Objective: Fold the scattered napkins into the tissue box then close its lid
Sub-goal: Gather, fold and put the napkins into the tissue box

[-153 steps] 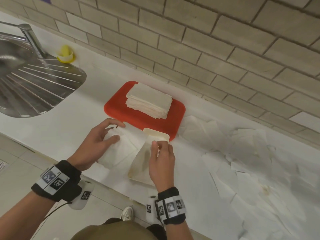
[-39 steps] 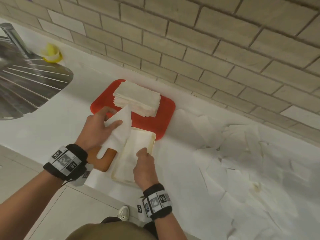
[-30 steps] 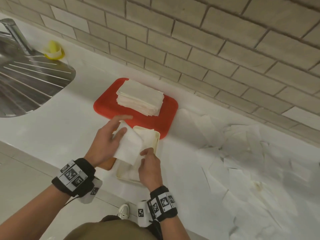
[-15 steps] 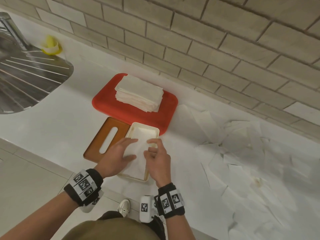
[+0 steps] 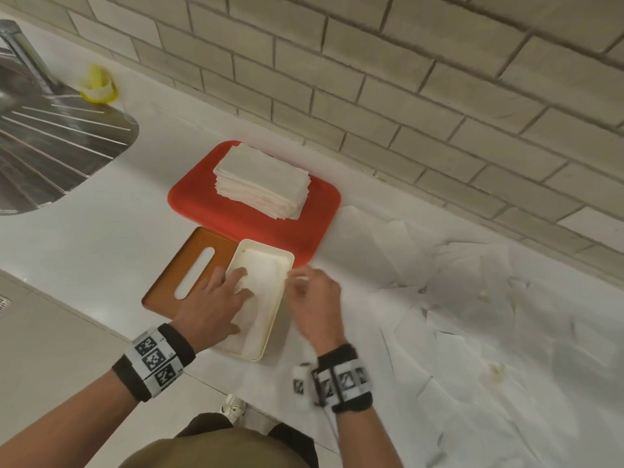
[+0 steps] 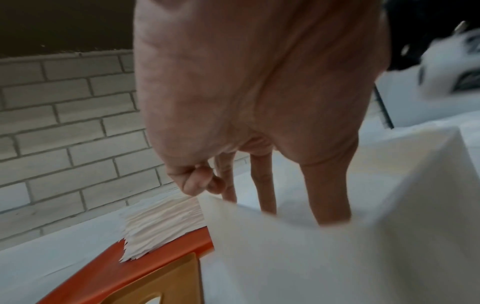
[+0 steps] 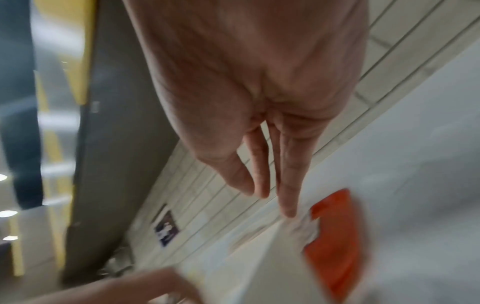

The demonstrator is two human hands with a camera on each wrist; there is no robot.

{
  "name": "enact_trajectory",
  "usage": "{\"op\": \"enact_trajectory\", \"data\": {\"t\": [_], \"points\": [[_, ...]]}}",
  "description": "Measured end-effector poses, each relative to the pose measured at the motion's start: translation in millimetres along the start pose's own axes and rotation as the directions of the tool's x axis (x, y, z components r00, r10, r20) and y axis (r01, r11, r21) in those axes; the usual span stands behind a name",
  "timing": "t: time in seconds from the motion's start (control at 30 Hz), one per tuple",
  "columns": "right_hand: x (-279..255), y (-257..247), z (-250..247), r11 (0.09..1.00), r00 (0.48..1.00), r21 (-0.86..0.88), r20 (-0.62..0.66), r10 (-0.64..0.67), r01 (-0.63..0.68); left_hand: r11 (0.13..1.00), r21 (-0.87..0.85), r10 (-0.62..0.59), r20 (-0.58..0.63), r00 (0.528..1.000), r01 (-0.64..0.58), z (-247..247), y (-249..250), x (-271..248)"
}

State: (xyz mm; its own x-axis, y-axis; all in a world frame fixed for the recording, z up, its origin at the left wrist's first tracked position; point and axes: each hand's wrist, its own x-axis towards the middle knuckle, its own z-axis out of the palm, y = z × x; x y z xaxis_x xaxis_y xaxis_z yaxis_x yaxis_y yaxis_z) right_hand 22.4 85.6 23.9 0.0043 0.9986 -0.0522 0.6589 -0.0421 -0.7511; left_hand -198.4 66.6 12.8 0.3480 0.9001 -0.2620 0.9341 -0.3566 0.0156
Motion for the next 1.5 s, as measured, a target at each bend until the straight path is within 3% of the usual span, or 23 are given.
{"op": "enact_trajectory", "data": {"t": [0.1,0.17,0.23,0.3,0.43,0.53,0.67,0.77,0.83,0.93,1.03,1.07,1.17,1.27,1.4,1.5], "points": [[65,54,-56,0.981,0.984,-0.162,-0.157,0.080,-0.105,0.998,-0.049,-0.041,-0.088,0.995,0.037,-8,7,4],[109,100,-87,0.916,0.960,-0.291,-0.131,0.247,-0.275,0.991,-0.128,-0.068,-0.146,0.987,0.049,-14,17,5],[144,142,-101,0.843,0.936,-0.412,-0.101,0.336,-0.347,0.978,-0.206,-0.085,-0.204,0.975,0.042,-21,29,8],[163,170,-101,0.783,0.939,-0.530,-0.085,0.333,-0.325,0.967,-0.255,-0.080,-0.257,0.963,0.012,-26,42,10],[171,190,-97,0.667,0.989,-0.730,-0.092,0.118,-0.148,0.937,-0.345,-0.063,-0.319,0.945,-0.054,-35,68,17],[172,188,-108,0.668,0.994,-0.737,-0.041,0.106,-0.102,0.910,-0.398,-0.027,-0.339,0.940,-0.117,-40,80,22],[155,160,-136,0.873,0.990,-0.473,0.012,0.140,-0.118,0.888,-0.417,0.012,-0.396,0.918,-0.192,-54,85,33],[119,120,-158,0.966,0.996,-0.256,0.086,0.006,0.016,0.864,-0.439,0.035,-0.436,0.899,-0.246,-68,87,47],[87,83,-169,0.996,0.984,-0.050,0.167,-0.067,0.076,0.790,-0.561,-0.007,-0.410,0.912,-0.247,-79,92,57],[42,30,-173,0.945,0.949,0.318,0.267,-0.168,0.077,0.501,-0.848,-0.106,-0.256,0.961,-0.170,-96,98,66],[13,-1,-151,0.741,0.963,0.667,0.242,-0.117,-0.077,0.183,-0.979,-0.095,-0.113,0.989,-0.094,-105,90,61],[6,-9,-140,0.670,0.974,0.732,0.218,-0.056,-0.125,0.131,-0.988,-0.097,-0.100,0.990,-0.087,-105,86,57],[-16,-25,-100,0.608,0.986,0.777,0.112,0.122,-0.163,0.231,-0.957,-0.199,-0.225,0.954,-0.177,-99,67,42],[-35,-31,-61,0.780,0.990,0.620,-0.028,0.135,-0.089,0.272,-0.936,-0.240,-0.289,0.927,-0.222,-83,37,31],[-43,-27,0,0.965,0.997,0.252,0.053,0.057,-0.069,0.494,-0.850,-0.148,-0.292,0.945,-0.185,-53,-10,28],[-42,-27,37,0.994,0.988,0.060,0.129,0.085,-0.094,0.638,-0.768,-0.225,-0.262,0.938,-0.061,-36,-31,31]]}}
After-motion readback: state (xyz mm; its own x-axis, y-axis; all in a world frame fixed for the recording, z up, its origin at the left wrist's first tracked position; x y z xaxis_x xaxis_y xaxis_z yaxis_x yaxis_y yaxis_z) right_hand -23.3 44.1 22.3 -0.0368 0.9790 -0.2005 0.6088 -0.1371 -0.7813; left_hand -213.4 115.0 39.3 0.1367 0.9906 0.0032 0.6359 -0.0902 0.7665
